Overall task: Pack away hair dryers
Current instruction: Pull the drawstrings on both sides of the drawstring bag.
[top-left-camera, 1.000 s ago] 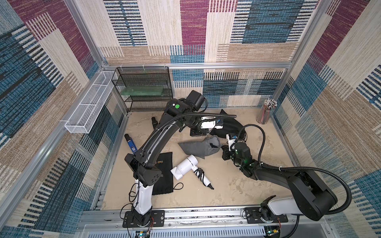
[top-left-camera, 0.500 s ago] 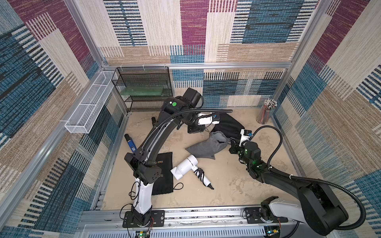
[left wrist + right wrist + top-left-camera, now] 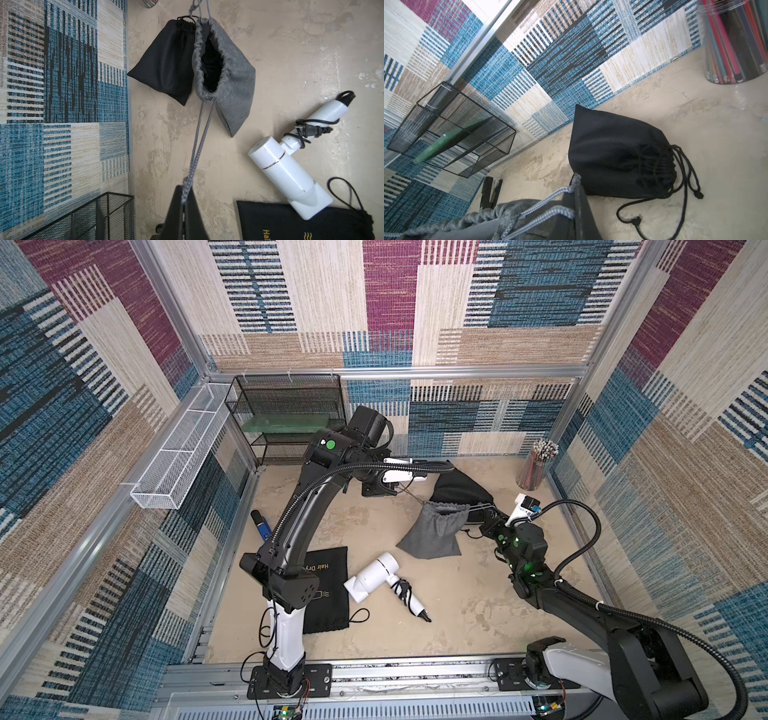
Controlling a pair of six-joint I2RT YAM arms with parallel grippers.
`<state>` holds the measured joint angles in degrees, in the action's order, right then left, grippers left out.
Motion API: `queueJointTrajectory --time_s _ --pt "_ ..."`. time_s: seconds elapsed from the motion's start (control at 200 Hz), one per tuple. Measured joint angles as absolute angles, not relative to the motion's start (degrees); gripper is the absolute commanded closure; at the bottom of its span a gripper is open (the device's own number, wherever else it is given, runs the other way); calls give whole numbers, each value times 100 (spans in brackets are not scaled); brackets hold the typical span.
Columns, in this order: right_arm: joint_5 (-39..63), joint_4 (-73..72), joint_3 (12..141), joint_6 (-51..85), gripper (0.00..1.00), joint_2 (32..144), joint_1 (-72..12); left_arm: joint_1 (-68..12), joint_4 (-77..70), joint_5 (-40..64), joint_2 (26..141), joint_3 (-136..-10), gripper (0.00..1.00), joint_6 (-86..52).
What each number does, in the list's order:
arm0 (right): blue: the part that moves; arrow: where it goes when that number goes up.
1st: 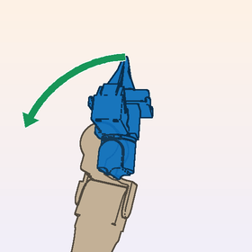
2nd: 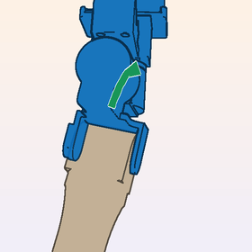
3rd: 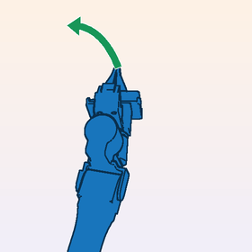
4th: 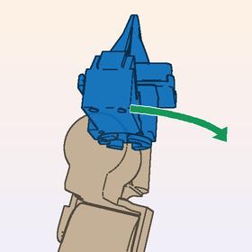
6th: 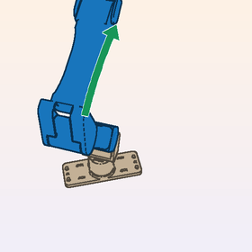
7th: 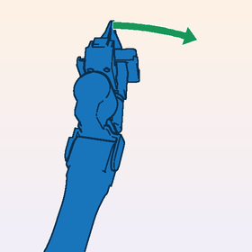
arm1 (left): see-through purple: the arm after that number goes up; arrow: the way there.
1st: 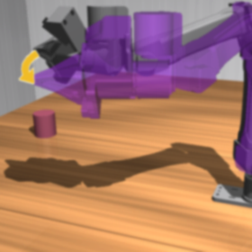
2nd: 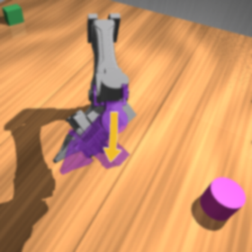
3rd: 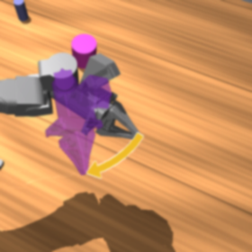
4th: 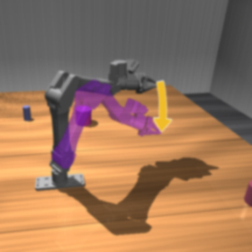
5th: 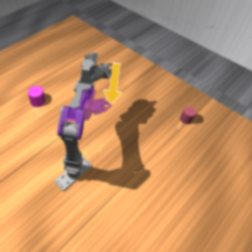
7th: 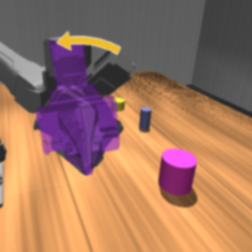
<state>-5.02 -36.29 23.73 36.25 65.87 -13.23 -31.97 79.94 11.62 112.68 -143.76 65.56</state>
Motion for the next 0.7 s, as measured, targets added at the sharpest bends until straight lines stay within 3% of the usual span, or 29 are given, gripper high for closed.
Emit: queueJointTrajectory --time_s 0.701 --pt "539 -4523 1944 4921 100 6289 204 -2530 7985 943 10927 -13743 100 7026"
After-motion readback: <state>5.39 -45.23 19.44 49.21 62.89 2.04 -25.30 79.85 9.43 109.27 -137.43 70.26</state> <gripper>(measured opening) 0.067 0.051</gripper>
